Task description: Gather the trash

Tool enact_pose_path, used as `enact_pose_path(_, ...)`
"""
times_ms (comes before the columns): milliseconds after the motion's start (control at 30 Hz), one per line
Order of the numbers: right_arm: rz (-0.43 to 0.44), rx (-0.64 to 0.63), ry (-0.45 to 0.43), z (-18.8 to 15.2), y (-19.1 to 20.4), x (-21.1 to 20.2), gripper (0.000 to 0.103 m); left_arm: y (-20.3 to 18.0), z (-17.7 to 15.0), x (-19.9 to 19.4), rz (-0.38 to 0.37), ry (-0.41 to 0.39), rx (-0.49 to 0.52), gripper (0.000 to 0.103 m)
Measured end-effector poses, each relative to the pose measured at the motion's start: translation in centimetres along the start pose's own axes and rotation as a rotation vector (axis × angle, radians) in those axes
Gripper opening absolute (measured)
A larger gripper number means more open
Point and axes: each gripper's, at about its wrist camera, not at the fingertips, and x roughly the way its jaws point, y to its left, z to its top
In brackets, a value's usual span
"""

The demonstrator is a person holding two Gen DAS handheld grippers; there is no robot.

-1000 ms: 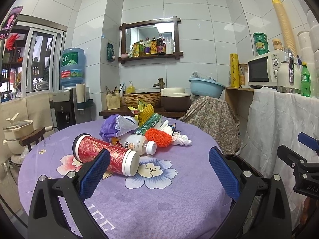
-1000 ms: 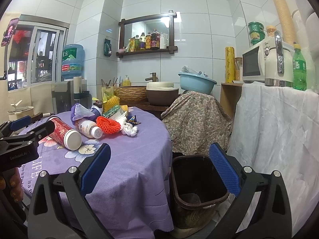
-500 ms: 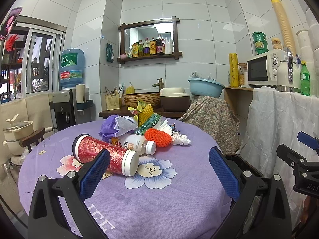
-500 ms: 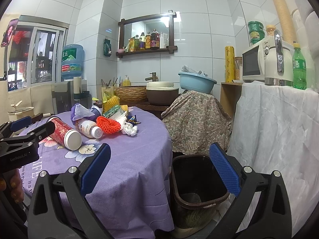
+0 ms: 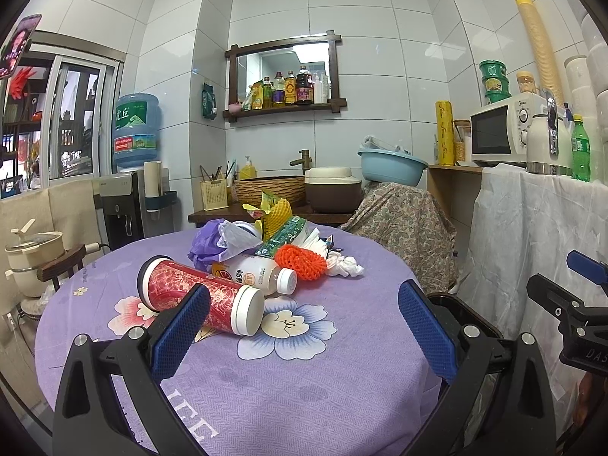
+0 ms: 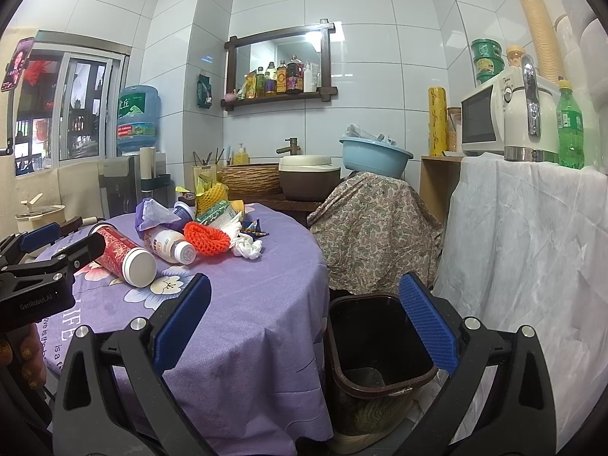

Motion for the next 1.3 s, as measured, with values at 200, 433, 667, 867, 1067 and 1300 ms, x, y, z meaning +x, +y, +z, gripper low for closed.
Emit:
enact_pose_path(200, 0.001, 0.001, 0.002, 0.0, 0.0, 0.0, 0.098, 0.0, 0.0, 0.0, 0.0, 0.0, 0.0, 0.098)
enact_pose_path(433, 0.0, 0.002, 0.001, 0.0, -0.1, 0.0, 0.098, 0.0, 0.0, 0.0, -0.001, 0.0, 0.001, 0.098)
enact_pose_path(667, 0.001, 0.003, 0.002, 0.0, -0.1, 0.0, 0.098, -0.1, 0.0, 0.1, 0.001, -0.001, 0.002, 0.098)
enact_pose_path(867, 0.023, -0.007, 0.026, -0.2, 0.2, 0.6, 0.098, 0.1, -0.1, 0.7, 0.002, 0.023, 0.002, 0.098)
enact_pose_path(1067, 0.145, -0.037, 0.15, -0.4, 1.1, 4.0, 0.098, 3.6, -0.4, 2.9, 0.037, 0.131, -0.047, 0.098)
enact_pose_path(1300, 0.419, -0.196, 0.285, 0.5, 6.7, 10.0, 0.098, 11.9, -0.2, 4.6, 0.198, 0.213, -0.138, 0.098)
